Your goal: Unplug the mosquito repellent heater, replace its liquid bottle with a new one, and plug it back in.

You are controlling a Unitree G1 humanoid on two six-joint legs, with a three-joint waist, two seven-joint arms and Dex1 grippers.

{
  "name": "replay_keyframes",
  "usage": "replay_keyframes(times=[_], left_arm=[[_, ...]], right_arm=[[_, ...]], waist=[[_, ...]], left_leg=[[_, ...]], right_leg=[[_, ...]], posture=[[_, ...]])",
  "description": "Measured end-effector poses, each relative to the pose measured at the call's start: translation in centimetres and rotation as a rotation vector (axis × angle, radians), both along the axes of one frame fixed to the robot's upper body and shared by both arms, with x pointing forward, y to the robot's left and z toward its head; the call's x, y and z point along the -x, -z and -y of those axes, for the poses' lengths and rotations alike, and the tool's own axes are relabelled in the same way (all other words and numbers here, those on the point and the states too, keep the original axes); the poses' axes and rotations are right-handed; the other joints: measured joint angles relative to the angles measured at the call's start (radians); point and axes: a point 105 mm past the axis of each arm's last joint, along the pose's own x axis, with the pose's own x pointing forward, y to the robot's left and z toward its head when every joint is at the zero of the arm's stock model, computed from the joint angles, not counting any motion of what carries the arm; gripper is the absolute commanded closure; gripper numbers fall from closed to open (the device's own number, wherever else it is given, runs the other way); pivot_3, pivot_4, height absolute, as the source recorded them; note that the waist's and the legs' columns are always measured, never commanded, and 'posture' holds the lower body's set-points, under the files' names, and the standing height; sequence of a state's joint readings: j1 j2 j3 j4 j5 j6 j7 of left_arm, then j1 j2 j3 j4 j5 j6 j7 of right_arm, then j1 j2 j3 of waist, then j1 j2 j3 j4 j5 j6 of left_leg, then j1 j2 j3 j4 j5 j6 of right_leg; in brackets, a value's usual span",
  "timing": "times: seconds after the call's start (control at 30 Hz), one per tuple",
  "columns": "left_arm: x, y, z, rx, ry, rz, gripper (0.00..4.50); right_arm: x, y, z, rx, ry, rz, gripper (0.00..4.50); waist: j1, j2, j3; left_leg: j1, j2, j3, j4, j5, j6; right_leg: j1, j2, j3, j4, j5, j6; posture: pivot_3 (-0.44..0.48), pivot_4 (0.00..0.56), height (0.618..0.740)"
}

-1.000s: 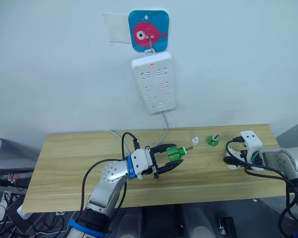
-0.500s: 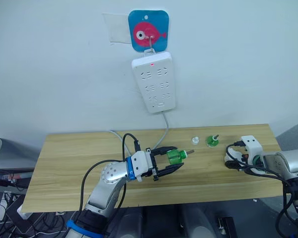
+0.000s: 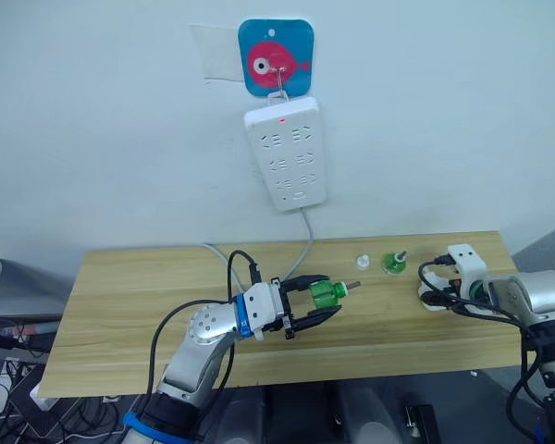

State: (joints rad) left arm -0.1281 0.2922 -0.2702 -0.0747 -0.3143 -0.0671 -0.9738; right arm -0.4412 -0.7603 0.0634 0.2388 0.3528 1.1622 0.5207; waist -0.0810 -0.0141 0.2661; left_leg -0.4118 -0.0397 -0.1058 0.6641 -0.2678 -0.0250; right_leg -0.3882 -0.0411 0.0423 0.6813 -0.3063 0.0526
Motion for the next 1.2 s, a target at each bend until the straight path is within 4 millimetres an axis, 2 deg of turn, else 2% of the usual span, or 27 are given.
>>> replay_keyframes(times=[0.17, 0.23, 0.3, 0.37, 0.43, 0.57, 0.63, 0.77, 0.83, 1.2], left_arm=[[0.0, 0.1, -0.3, -0.013, 0.000, 0.003, 2.22], [0.1, 0.1, -0.3, -0.019, 0.007, 0.007, 2.22], [0.4, 0.1, -0.6, -0.028, 0.024, 0.026, 2.22], [1.1, 0.1, -1.1, -0.047, 0.059, 0.061, 2.22], [1.7, -0.2, -1.6, -0.042, 0.083, 0.095, 2.22], [2.7, -1.2, -2.0, -0.019, 0.112, 0.162, 2.22], [3.2, -1.5, -2.2, -0.010, 0.125, 0.176, 2.22], [4.2, -1.7, -2.5, -0.008, 0.146, 0.194, 2.22], [4.3, -2.0, -2.4, -0.003, 0.150, 0.205, 2.22], [3.8, -2.2, -1.7, 0.012, 0.134, 0.205, 2.22]], right_arm=[[0.7, 0.0, -0.3, -0.054, -0.028, -0.005, 1.53], [1.0, -0.6, -0.8, -0.112, -0.060, 0.003, 1.53], [1.9, -2.0, -2.3, -0.280, -0.117, -0.004, 1.53], [3.3, -4.4, -4.4, -0.549, -0.176, -0.020, 1.53], [4.5, -6.3, -5.5, -0.738, -0.207, -0.051, 1.53], [6.7, -9.0, -7.6, -1.069, -0.288, -0.146, 1.53], [7.8, -9.6, -8.3, -1.159, -0.329, -0.181, 1.53], [9.4, -9.8, -10.3, -1.242, -0.403, -0.240, 1.53], [9.6, -9.9, -11.2, -1.255, -0.426, -0.241, 1.53], [9.8, -10.8, -12.9, -1.267, -0.398, -0.198, 1.53]], waist=[[0.001, 0.000, 0.000], [0.001, 0.000, 0.000], [0.001, 0.000, 0.001], [0.000, 0.001, 0.001], [0.001, 0.001, 0.001], [0.006, 0.000, 0.002], [0.009, 0.000, 0.002], [0.012, -0.001, 0.003], [0.015, -0.001, 0.003], [0.024, -0.001, 0.003]], left_leg=[[0.000, 0.000, 0.000, 0.000, 0.000, 0.000], [0.000, 0.000, 0.001, 0.000, 0.000, 0.000], [0.000, 0.000, 0.000, 0.000, 0.000, 0.000], [0.000, 0.001, -0.001, -0.001, 0.000, 0.000], [0.000, 0.001, -0.001, -0.001, 0.000, 0.000], [0.000, 0.000, -0.001, -0.001, 0.000, 0.001], [-0.001, 0.000, -0.001, -0.001, 0.000, 0.001], [-0.002, 0.000, -0.001, 0.000, 0.000, 0.001], [-0.002, 0.000, -0.001, 0.000, 0.000, 0.001], [-0.003, 0.000, -0.002, 0.001, 0.000, 0.001]], right_leg=[[0.000, 0.000, 0.000, 0.000, 0.000, 0.000], [0.000, 0.000, 0.000, 0.000, 0.000, 0.000], [0.000, 0.000, 0.000, -0.001, 0.000, 0.000], [0.000, 0.000, 0.000, -0.001, 0.000, 0.000], [0.000, 0.000, 0.001, -0.001, 0.000, 0.000], [0.001, -0.002, 0.001, -0.001, 0.000, 0.000], [0.000, -0.002, 0.000, -0.001, 0.000, 0.000], [0.000, -0.002, 0.000, -0.001, 0.000, 0.000], [0.000, -0.002, 0.000, -0.001, 0.000, 0.000], [0.000, -0.002, -0.001, -0.001, 0.000, 0.000]], posture=[[-0.075, 0.291, 0.740], [-0.077, 0.292, 0.740], [-0.083, 0.293, 0.740], [-0.084, 0.292, 0.740], [-0.082, 0.297, 0.740], [-0.072, 0.293, 0.740], [-0.072, 0.293, 0.740], [-0.065, 0.294, 0.740], [-0.063, 0.291, 0.740], [-0.066, 0.281, 0.740]])
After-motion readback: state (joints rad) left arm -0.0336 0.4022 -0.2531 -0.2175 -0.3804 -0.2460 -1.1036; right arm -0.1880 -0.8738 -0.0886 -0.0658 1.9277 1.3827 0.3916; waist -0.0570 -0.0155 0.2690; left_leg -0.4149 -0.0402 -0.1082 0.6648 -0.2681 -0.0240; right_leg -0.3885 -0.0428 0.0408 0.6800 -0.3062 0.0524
